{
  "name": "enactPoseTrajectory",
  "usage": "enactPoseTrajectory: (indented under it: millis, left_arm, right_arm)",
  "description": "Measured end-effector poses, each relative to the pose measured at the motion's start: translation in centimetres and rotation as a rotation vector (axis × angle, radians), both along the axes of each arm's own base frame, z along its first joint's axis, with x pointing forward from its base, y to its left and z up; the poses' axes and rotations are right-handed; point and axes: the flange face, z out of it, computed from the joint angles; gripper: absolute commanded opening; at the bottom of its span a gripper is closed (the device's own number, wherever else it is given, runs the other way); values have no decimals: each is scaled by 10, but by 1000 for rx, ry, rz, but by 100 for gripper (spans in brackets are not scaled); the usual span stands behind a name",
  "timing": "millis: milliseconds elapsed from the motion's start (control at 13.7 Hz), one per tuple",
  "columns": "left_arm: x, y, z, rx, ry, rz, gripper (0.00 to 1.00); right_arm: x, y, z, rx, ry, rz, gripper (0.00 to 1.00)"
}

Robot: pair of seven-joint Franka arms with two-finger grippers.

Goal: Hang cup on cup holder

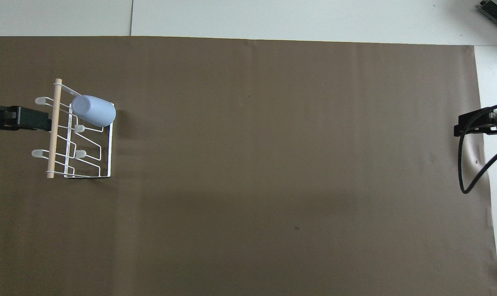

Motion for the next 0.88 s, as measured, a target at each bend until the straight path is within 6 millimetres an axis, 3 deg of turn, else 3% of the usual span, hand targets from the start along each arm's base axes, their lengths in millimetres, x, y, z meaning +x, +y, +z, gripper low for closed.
enactPoseTrajectory:
  millis: [877]
  left_arm:
    - [-5, 25, -4, 4, 70, -5, 100]
  right_arm:
    - [0, 2, -1, 0, 4, 4, 100]
